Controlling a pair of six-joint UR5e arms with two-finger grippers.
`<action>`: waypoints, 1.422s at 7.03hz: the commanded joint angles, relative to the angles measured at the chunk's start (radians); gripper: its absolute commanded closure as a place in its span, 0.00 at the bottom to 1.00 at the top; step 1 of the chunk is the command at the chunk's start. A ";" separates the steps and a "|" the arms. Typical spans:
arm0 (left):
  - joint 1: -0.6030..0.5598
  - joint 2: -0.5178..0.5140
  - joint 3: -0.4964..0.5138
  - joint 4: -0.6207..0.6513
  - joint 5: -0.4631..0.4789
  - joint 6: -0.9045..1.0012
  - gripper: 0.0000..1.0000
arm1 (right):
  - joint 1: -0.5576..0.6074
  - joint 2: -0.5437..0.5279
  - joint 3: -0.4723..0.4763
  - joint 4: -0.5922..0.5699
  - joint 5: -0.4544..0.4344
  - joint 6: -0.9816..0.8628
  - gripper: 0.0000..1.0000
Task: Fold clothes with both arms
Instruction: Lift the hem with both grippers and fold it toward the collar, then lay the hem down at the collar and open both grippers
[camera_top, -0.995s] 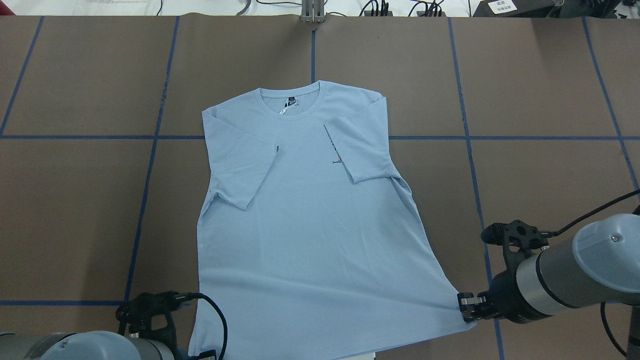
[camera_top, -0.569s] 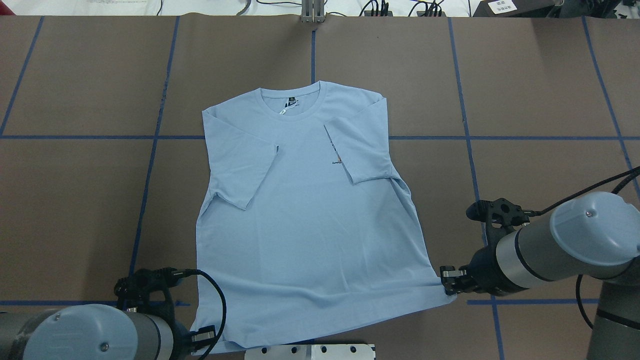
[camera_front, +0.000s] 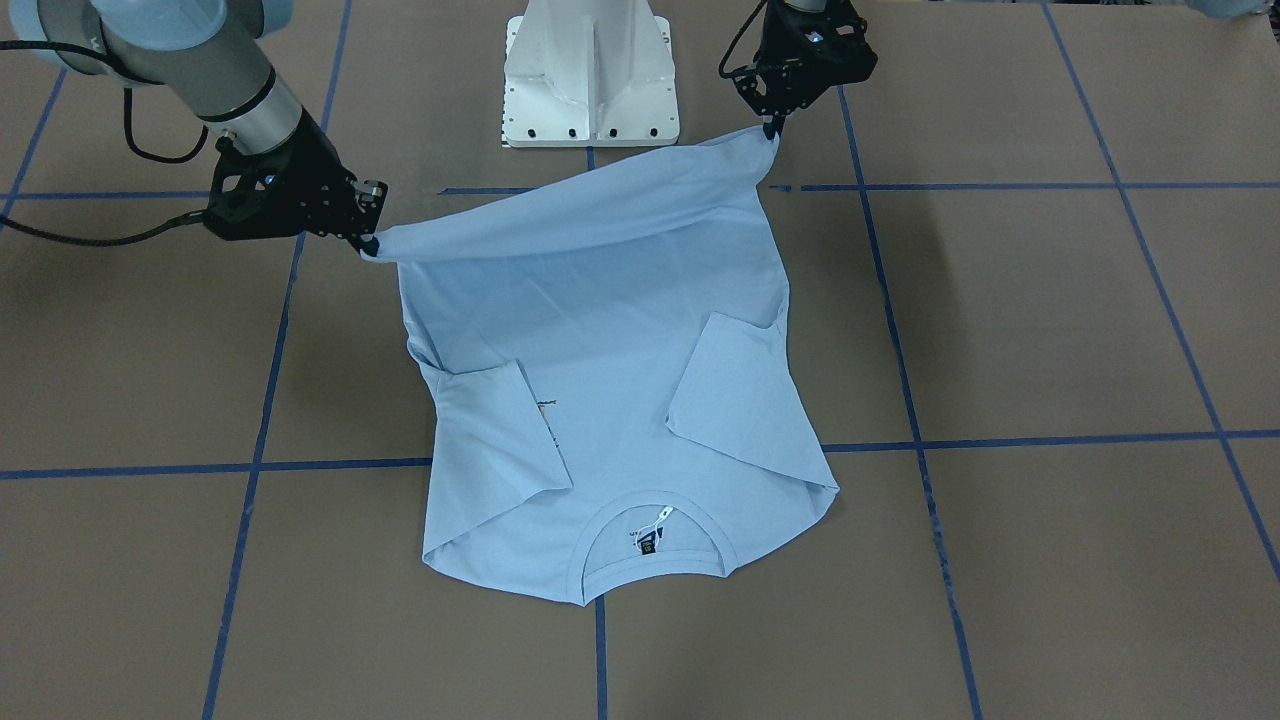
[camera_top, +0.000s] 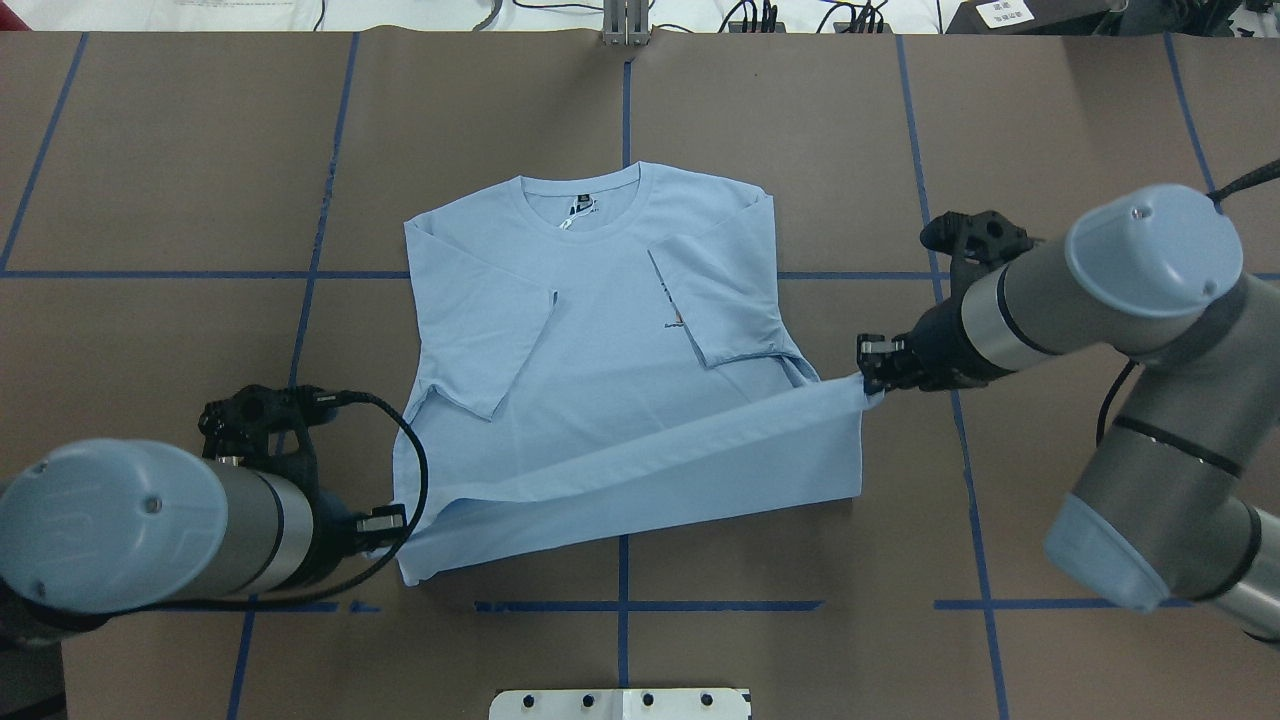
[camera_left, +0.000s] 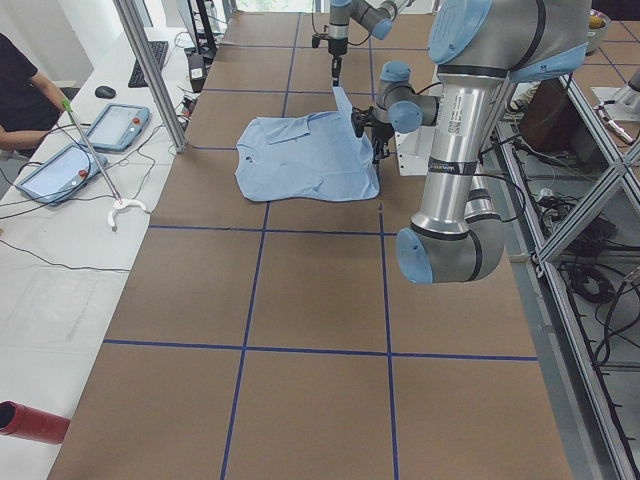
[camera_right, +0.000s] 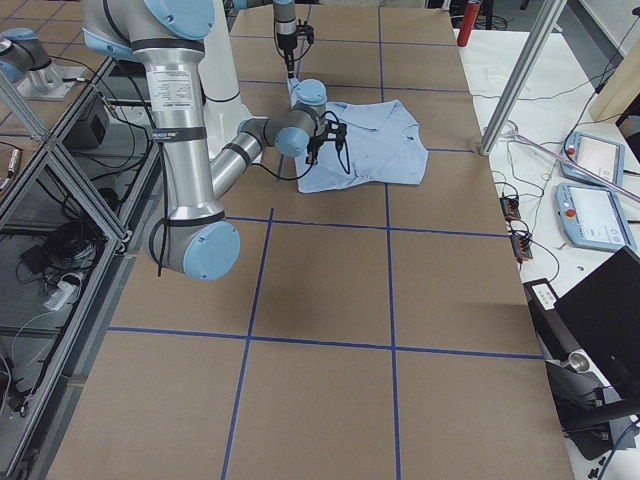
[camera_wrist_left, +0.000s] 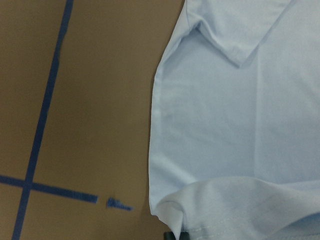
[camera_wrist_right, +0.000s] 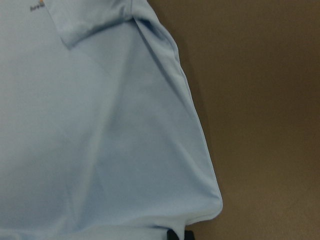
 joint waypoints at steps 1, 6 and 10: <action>-0.165 -0.117 0.154 -0.003 -0.033 0.109 1.00 | 0.075 0.207 -0.213 0.002 0.004 -0.037 1.00; -0.394 -0.231 0.547 -0.279 -0.054 0.283 1.00 | 0.136 0.389 -0.549 0.149 0.003 -0.039 1.00; -0.422 -0.240 0.749 -0.492 -0.050 0.284 1.00 | 0.162 0.498 -0.786 0.269 -0.003 -0.039 1.00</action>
